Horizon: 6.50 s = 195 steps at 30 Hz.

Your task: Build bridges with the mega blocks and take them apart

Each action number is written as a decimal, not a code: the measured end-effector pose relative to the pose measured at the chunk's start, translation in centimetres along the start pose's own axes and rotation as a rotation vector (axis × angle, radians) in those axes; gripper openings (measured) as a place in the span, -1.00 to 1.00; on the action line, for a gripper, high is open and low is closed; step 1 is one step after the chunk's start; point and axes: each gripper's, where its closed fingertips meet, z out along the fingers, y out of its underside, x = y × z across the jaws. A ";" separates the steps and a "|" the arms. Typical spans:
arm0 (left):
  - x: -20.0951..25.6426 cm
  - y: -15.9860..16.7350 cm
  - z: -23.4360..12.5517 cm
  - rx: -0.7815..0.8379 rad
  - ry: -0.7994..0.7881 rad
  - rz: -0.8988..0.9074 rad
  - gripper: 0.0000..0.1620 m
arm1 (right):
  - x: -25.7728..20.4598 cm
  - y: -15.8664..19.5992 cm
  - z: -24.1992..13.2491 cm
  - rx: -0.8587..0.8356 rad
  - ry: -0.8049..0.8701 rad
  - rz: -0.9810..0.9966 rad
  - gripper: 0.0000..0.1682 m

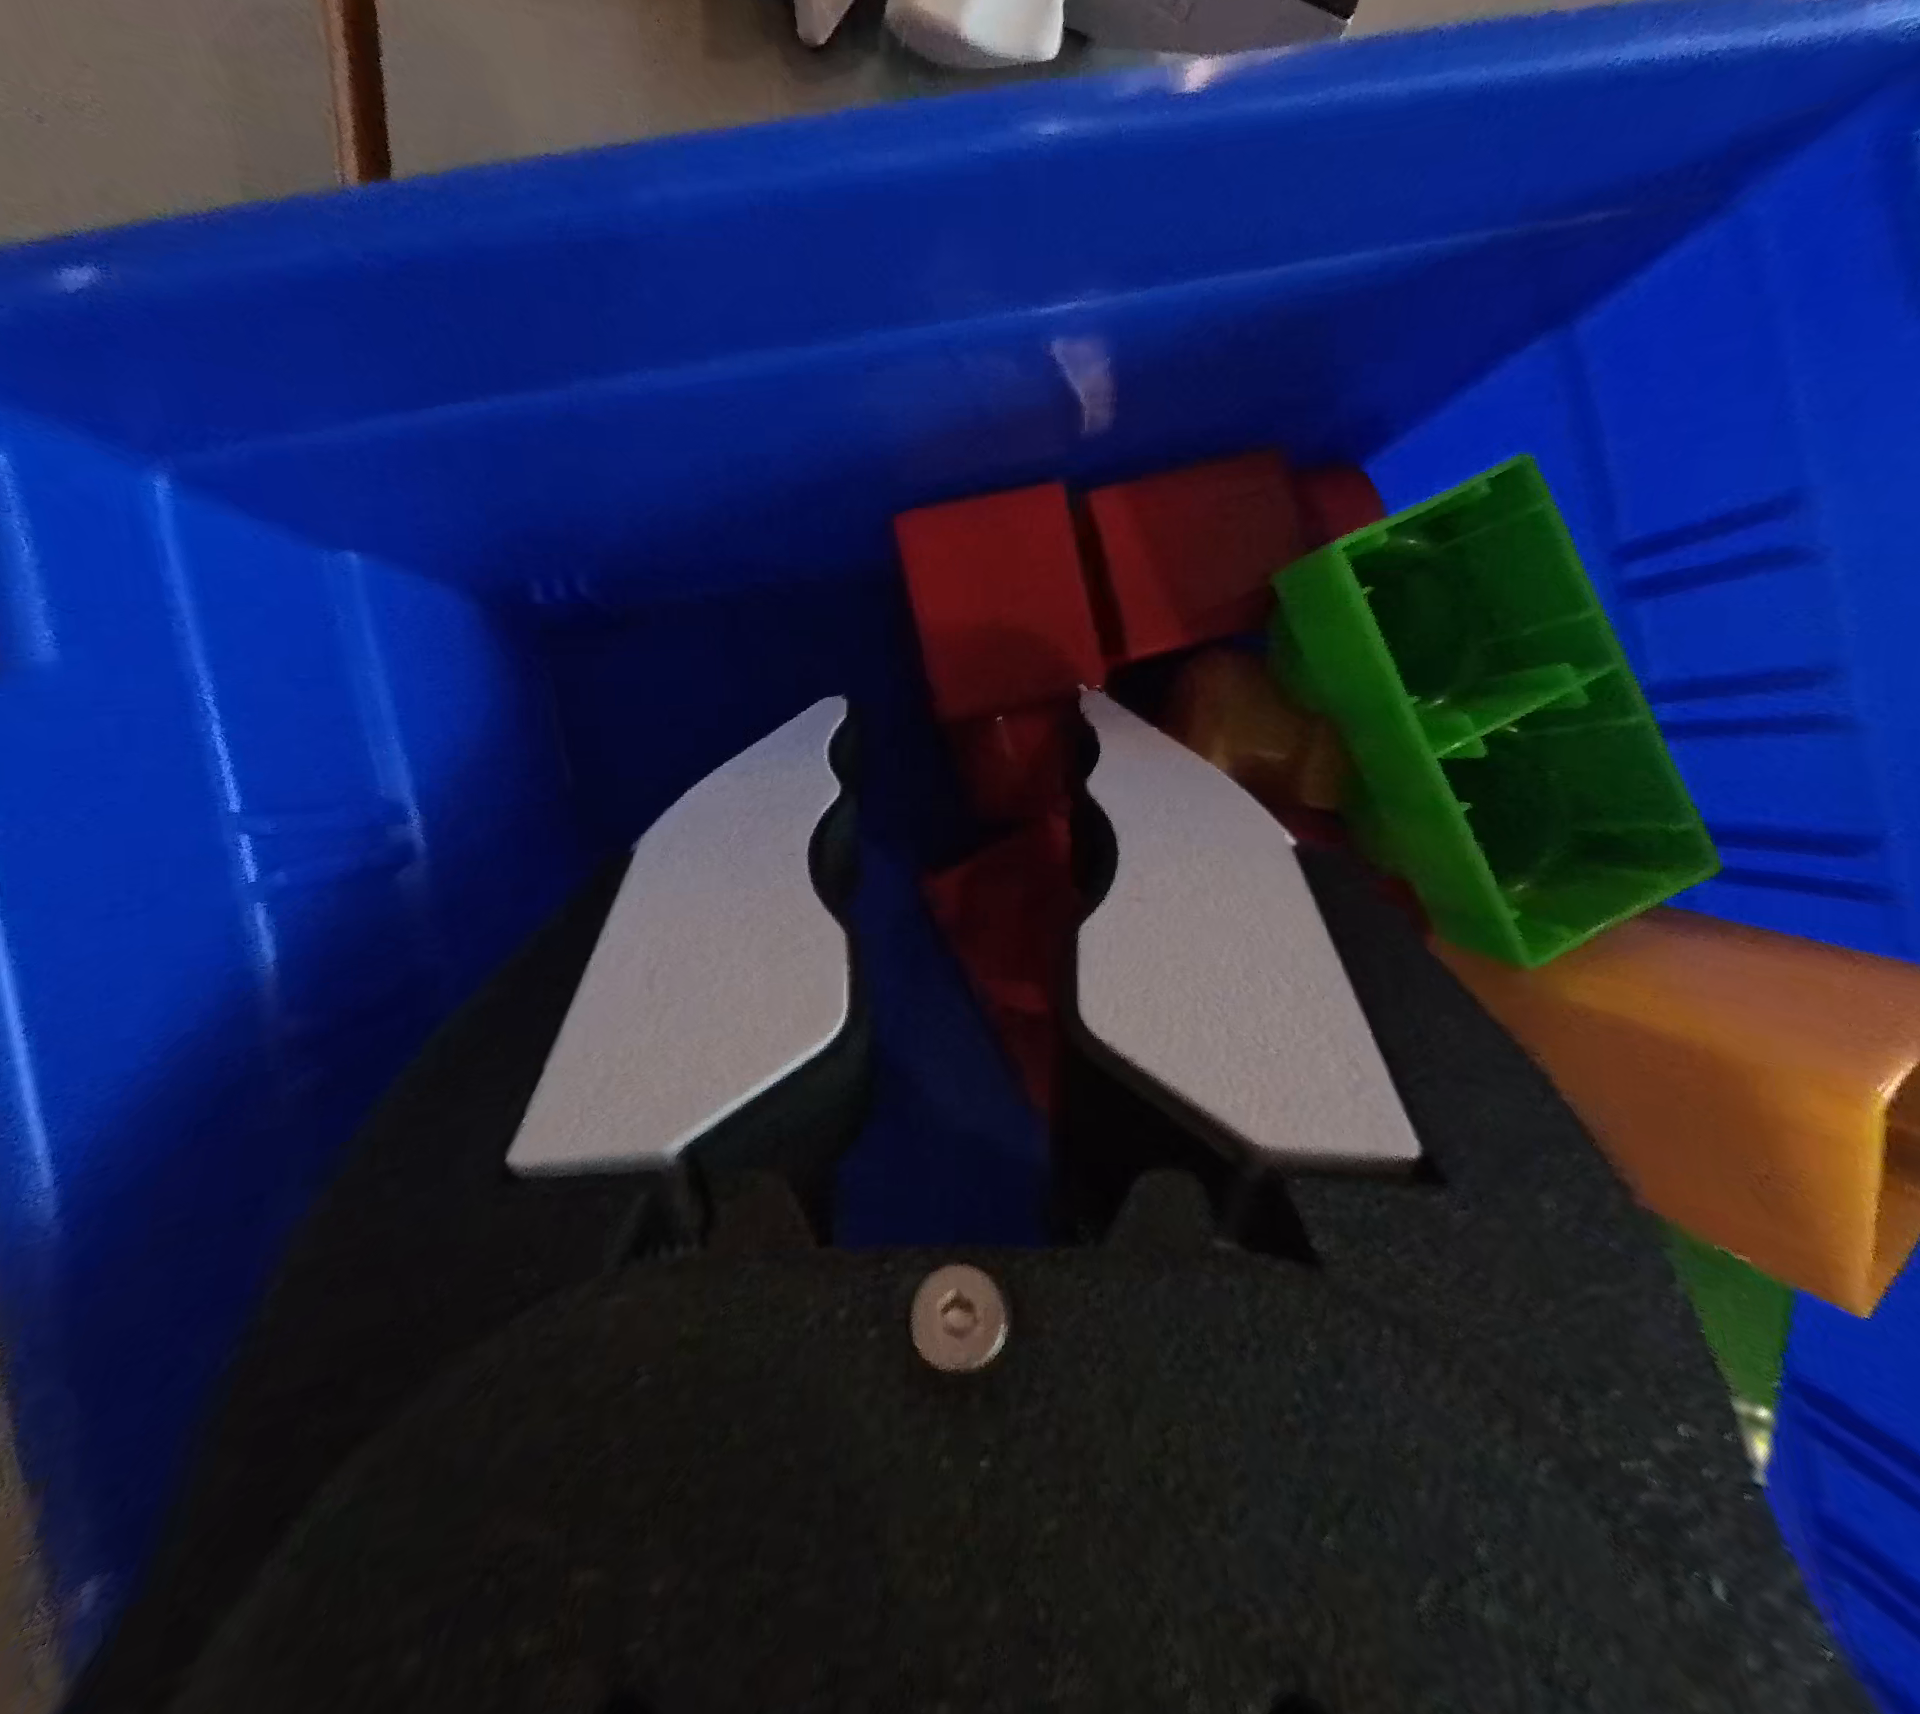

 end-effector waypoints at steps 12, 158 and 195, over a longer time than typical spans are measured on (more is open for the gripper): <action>0.9 0.0 0.0 0.002 0.041 0.046 -0.48 | 0.0 0.2 0.1 -0.009 -0.002 -0.002 -0.19; 40.9 15.9 -19.5 0.577 0.770 0.593 -0.25 | -20.6 -1.3 5.2 -0.498 -0.797 -0.790 -0.59; 37.8 15.4 -20.0 0.654 0.691 0.608 -0.30 | -22.3 1.3 7.4 -0.538 -0.878 -0.689 -0.47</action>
